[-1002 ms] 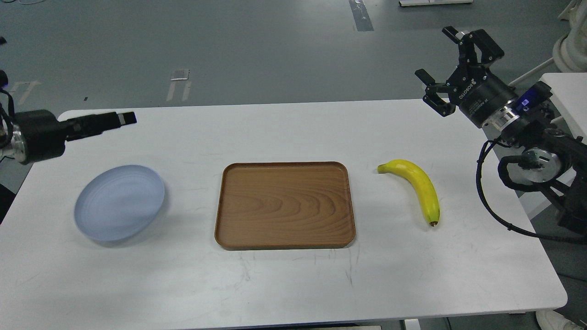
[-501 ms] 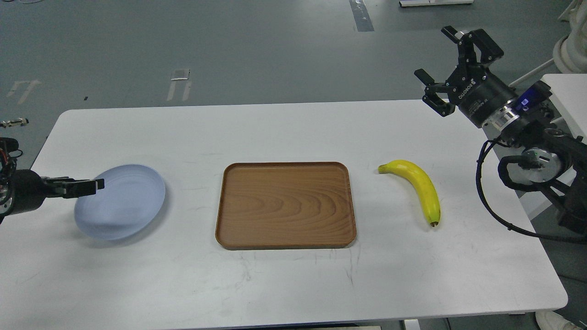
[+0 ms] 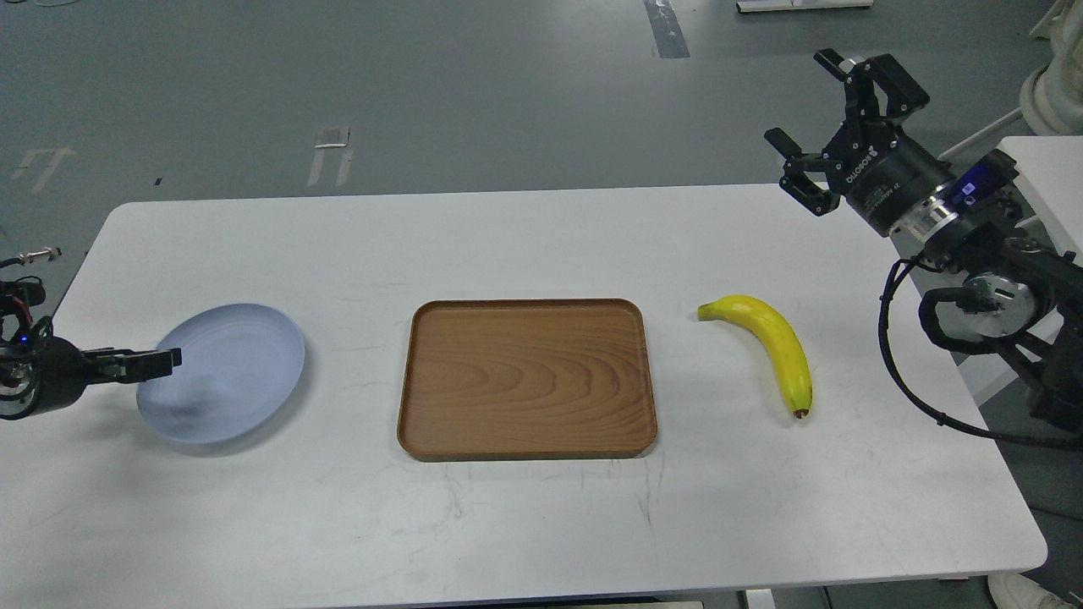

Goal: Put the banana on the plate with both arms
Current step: 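Lower the left gripper to the plate rim and grip its edge, then lift the plate with the left gripper and carry it over the tray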

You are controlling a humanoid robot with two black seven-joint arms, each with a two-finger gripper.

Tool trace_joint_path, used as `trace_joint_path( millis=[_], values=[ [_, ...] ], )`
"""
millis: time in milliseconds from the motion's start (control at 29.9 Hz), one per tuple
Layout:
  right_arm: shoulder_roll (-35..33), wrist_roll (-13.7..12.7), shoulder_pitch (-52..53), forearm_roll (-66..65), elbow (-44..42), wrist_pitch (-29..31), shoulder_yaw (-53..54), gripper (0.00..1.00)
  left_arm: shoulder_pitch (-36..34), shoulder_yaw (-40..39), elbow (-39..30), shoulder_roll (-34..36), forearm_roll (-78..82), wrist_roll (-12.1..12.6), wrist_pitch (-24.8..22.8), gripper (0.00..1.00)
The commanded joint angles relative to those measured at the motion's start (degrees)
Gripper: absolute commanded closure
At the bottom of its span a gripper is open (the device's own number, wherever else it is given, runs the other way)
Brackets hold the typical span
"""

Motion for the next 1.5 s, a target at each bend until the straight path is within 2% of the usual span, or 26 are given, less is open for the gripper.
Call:
trace_joint_path(
  millis=[0, 100, 401, 468, 601, 668, 735, 802, 969, 1136, 1337, 1470],
  values=[
    [0.0, 0.0, 0.0, 0.0, 0.0, 0.0, 0.0, 0.00, 0.0, 1.6, 0.3, 0.0, -2.4, 0.0, 0.2, 0.07],
    [0.0, 0.0, 0.0, 0.0, -0.1, 0.0, 0.0, 0.00, 0.2, 2.7, 0.3, 0.0, -2.7, 0.0, 0.4, 0.15],
    [0.0, 0.0, 0.0, 0.0, -0.1, 0.0, 0.0, 0.00, 1.0, 3.1, 0.3, -0.1, -2.9, 0.0, 0.4, 0.22],
    [0.0, 0.0, 0.0, -0.1, -0.1, 0.0, 0.0, 0.00, 1.7, 3.2, 0.3, -0.1, -2.9, 0.0, 0.4, 0.41],
    [0.0, 0.0, 0.0, -0.1, -0.1, 0.0, 0.0, 0.00, 1.7, 3.2, 0.3, -0.1, -2.9, 0.0, 0.4, 0.54],
    [0.0, 0.0, 0.0, -0.1, -0.1, 0.0, 0.0, 0.00, 1.7, 3.2, 0.3, 0.0, -3.0, 0.0, 0.4, 0.67],
    [0.0, 0.0, 0.0, -0.1, -0.1, 0.0, 0.0, 0.00, 1.7, 3.2, 0.3, 0.0, -3.4, 0.0, 0.4, 0.90],
    [0.0, 0.0, 0.0, -0.2, -0.1, 0.0, 0.0, 0.00, 1.7, 3.2, 0.3, 0.1, -3.6, 0.0, 0.4, 1.00],
    [0.0, 0.0, 0.0, -0.3, -0.1, 0.0, 0.0, 0.00, 1.7, 3.2, 0.3, 0.0, -3.7, 0.0, 0.7, 1.00],
    [0.0, 0.0, 0.0, -0.3, -0.1, 0.0, 0.0, 0.00, 1.7, 3.2, 0.3, 0.0, -3.7, 0.0, 3.7, 1.00],
    [0.0, 0.0, 0.0, -0.3, -0.1, 0.0, 0.0, 0.00, 1.0, 3.2, 0.3, 0.1, -4.8, 0.0, 3.5, 1.00],
    [-0.4, 0.0, 0.0, -0.3, 0.0, 0.0, 0.0, 0.00, 0.4, 3.1, -0.4, 0.4, -7.6, 0.0, 1.7, 1.00]
  ],
)
